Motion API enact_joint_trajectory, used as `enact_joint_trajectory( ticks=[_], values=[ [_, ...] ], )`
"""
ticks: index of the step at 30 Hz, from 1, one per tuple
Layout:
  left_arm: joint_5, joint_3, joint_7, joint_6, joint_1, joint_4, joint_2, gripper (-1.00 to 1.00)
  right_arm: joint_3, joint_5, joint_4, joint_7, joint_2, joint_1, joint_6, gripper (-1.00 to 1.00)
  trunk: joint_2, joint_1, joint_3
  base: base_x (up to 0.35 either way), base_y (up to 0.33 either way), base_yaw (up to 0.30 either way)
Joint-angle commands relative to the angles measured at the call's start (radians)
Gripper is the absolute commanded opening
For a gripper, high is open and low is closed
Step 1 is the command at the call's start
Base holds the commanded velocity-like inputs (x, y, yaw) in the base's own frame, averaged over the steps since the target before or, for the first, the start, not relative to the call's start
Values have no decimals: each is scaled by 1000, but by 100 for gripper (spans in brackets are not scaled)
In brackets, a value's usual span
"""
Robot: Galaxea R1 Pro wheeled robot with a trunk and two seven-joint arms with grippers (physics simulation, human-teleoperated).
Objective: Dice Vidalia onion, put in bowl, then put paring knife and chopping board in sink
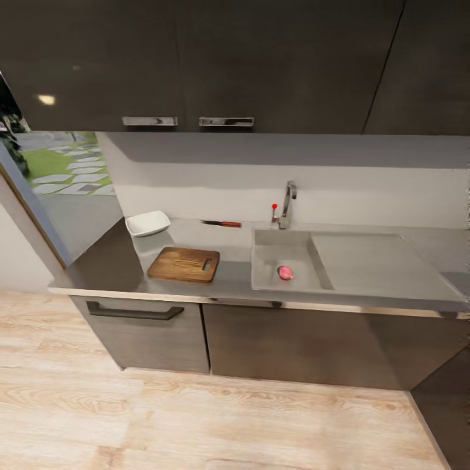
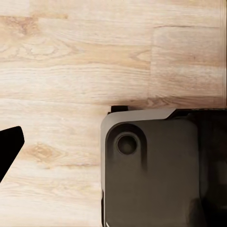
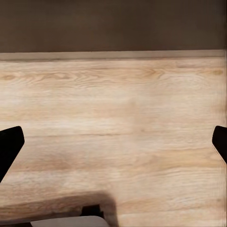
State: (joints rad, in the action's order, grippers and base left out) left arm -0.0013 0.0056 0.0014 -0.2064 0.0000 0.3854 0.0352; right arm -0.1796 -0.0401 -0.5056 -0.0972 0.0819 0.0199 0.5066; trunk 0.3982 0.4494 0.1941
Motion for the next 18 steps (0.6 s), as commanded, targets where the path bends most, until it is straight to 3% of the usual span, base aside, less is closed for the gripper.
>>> enact_joint_trajectory(
  ticks=[1, 11, 18],
  values=[
    [0, 0, 0, -2, 0, 0, 0, 100, -4, -4, -1, -10, -1, 0, 1, 100, 2, 1, 2, 0, -320, 0],
    [0, 0, 0, -2, 0, -2, 0, 100, -4, -5, 1, -10, -1, 0, 1, 100, 2, 1, 2, 0, -320, -5],
    [0, 0, 0, -2, 0, -2, 0, 100, -4, -6, 1, -10, -1, 0, 1, 100, 2, 1, 1, 0, -320, -130]
  ],
)
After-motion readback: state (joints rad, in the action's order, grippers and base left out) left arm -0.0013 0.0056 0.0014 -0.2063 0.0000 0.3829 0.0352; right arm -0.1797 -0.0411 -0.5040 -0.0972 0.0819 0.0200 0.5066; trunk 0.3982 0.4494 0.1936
